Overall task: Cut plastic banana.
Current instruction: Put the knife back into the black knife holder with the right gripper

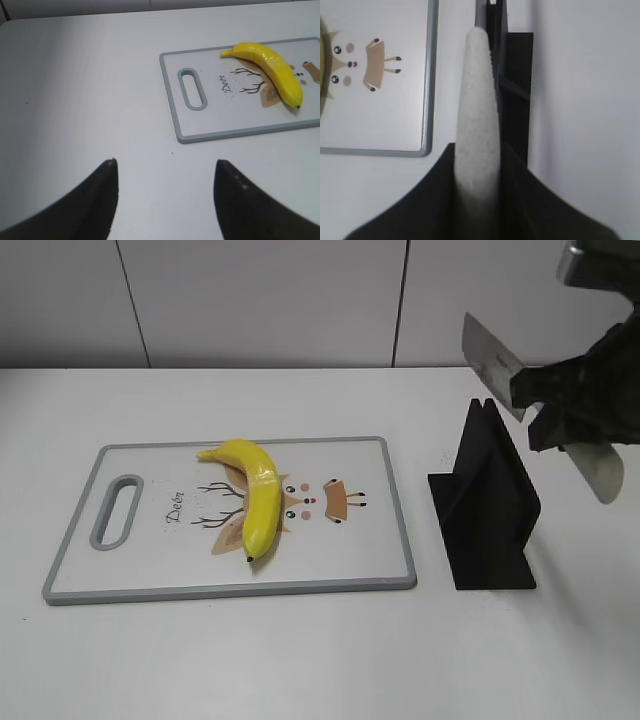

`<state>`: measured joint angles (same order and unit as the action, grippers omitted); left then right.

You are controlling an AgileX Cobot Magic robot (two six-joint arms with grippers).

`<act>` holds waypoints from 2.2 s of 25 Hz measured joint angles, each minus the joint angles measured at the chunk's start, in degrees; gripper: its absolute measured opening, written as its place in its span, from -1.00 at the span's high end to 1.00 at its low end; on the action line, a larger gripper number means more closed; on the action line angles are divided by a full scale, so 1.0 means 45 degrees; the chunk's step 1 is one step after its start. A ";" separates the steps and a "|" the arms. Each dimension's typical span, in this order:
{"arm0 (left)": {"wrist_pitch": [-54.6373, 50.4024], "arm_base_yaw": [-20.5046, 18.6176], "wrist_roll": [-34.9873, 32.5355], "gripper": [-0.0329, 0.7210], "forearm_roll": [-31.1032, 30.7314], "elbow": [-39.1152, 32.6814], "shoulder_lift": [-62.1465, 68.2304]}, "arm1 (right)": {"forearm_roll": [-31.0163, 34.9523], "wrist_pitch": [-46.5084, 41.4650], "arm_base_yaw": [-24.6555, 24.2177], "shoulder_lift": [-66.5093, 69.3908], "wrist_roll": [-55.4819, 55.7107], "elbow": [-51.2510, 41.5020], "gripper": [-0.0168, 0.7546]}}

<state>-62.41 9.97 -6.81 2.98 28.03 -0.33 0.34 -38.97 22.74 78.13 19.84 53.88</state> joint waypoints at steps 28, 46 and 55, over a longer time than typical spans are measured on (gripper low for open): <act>0.0000 0.0000 0.0000 -0.65 0.0000 0.0000 0.0000 | 0.1341 -0.1315 0.0000 0.1362 0.0043 0.0000 -0.15; 0.0009 0.0000 0.0000 -0.64 0.0000 0.0000 0.0000 | 0.1791 -0.3088 0.0000 -0.3383 -0.3739 -0.0854 -0.59; 0.0009 0.0000 0.0000 -0.64 0.0000 0.0000 0.0000 | 0.1797 -0.2552 0.0000 -0.9157 -0.5156 -0.4472 -0.50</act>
<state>-62.37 9.97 -6.81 2.98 28.03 -0.33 8.42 -50.45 22.74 36.92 -3.36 33.75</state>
